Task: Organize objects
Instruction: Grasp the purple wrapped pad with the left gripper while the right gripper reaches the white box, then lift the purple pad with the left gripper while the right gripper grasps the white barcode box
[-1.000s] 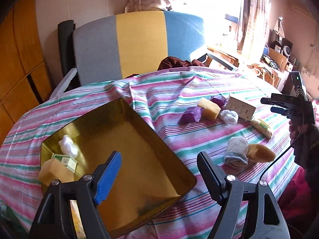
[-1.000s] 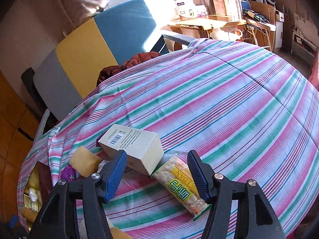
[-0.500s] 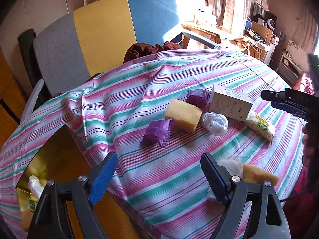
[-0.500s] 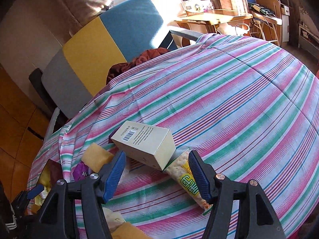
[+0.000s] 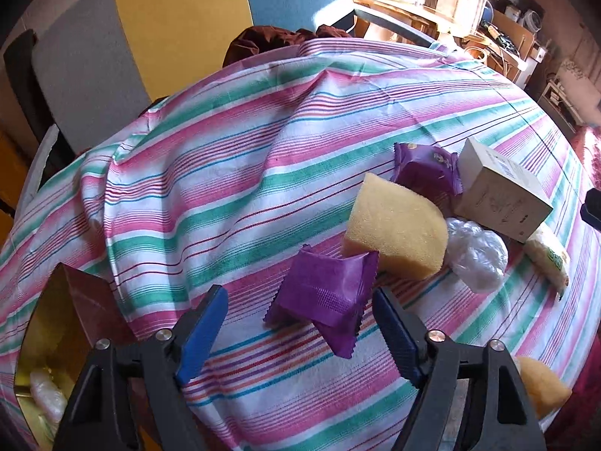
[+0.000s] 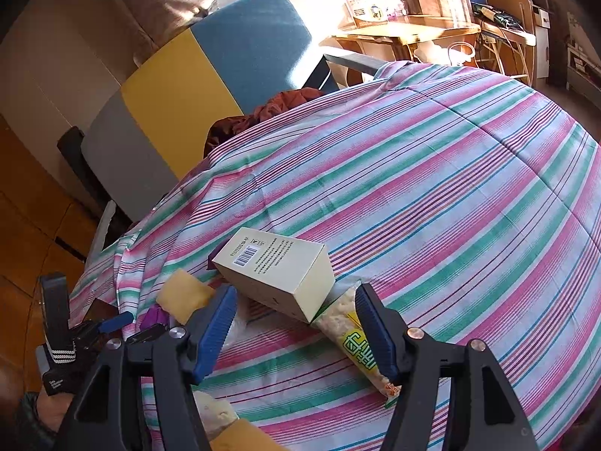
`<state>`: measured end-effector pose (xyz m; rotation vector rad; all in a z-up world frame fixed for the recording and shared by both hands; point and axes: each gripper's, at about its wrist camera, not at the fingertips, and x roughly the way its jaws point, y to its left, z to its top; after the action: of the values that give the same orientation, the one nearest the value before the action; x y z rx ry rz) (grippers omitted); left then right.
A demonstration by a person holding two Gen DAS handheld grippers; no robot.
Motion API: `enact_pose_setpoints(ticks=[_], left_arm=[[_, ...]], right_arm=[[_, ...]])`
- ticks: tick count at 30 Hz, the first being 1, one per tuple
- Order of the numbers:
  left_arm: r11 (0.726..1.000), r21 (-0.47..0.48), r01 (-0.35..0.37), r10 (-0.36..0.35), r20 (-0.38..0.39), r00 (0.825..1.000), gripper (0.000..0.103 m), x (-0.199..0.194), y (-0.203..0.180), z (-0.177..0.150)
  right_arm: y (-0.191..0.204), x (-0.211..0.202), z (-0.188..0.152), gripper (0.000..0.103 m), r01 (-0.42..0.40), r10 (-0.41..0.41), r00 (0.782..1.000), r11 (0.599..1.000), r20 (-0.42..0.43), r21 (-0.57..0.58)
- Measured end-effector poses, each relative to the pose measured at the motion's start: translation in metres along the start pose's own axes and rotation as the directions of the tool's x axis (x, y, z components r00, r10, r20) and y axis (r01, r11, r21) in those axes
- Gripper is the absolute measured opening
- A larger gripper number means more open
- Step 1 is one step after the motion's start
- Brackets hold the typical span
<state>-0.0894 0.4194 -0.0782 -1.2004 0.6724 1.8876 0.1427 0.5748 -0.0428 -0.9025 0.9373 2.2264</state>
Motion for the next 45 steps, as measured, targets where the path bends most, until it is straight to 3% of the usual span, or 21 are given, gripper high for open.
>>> enact_pose_setpoints(ticks=[1,5,13,18,19,23,27,32,36,39,40,41,42,45], left_arm=[[0.999,-0.01,0.031,-0.031,-0.015,0.999,0.053,0.005,0.001,0.0],[0.997,-0.015,0.069,-0.069,0.011,0.998,0.044,0.004,0.001,-0.006],[0.993,-0.036,0.115,-0.112,0.069,0.991,0.042,-0.022,0.001,-0.027],[0.991,-0.029,0.128,-0.124,0.101,0.987,0.043,-0.041,-0.003,-0.045],[0.991,-0.034,0.131,-0.126,0.106,0.986,0.043,-0.045,-0.002,-0.048],[0.989,-0.042,0.145,-0.137,0.142,0.98,0.043,-0.059,0.001,-0.059],[0.986,-0.049,0.162,-0.152,0.161,0.975,0.043,-0.07,0.002,-0.067],[0.978,-0.078,0.192,-0.177,0.175,0.969,0.043,-0.079,0.005,-0.078],[0.977,-0.08,0.196,-0.18,0.179,0.967,0.043,-0.086,0.004,-0.086],[0.974,-0.089,0.208,-0.19,0.177,0.966,0.043,-0.089,0.005,-0.092],[0.974,-0.09,0.21,-0.192,0.178,0.965,0.043,-0.09,0.005,-0.094],[0.973,-0.093,0.212,-0.193,0.178,0.965,0.043,-0.091,0.005,-0.096],[0.972,-0.095,0.216,-0.197,0.179,0.964,0.043,-0.092,0.005,-0.098],[0.969,-0.103,0.224,-0.203,0.187,0.961,0.043,-0.097,0.006,-0.104]], right_arm=[[0.0,0.001,0.0,0.066,0.002,-0.002,1.0,1.0,-0.004,-0.001],[0.002,0.006,-0.002,0.066,0.01,-0.011,1.0,1.0,-0.019,-0.014],[0.008,0.012,-0.005,0.066,0.021,-0.024,0.999,0.997,-0.042,-0.071],[0.024,0.018,-0.001,0.067,0.021,-0.033,0.997,0.983,-0.065,-0.181],[0.028,0.019,0.002,0.072,0.025,-0.04,0.997,0.976,-0.067,-0.218],[0.046,0.03,0.014,0.079,0.033,-0.077,0.993,0.904,-0.087,-0.427],[0.063,0.053,0.02,0.083,-0.01,-0.119,0.978,0.797,-0.173,-0.604],[0.075,0.077,0.031,0.084,-0.035,-0.186,0.956,0.693,-0.226,-0.72],[0.079,0.097,0.035,0.084,-0.097,-0.199,0.933,0.664,-0.301,-0.741],[0.078,0.111,0.035,0.084,-0.105,-0.215,0.919,0.675,-0.332,-0.73],[0.078,0.114,0.033,0.079,-0.099,-0.223,0.915,0.684,-0.336,-0.723],[0.078,0.114,0.031,0.061,-0.08,-0.232,0.917,0.689,-0.324,-0.721],[0.079,0.112,0.029,0.054,-0.074,-0.227,0.921,0.696,-0.316,-0.714],[0.079,0.099,0.022,0.05,-0.05,-0.209,0.935,0.723,-0.286,-0.69]])
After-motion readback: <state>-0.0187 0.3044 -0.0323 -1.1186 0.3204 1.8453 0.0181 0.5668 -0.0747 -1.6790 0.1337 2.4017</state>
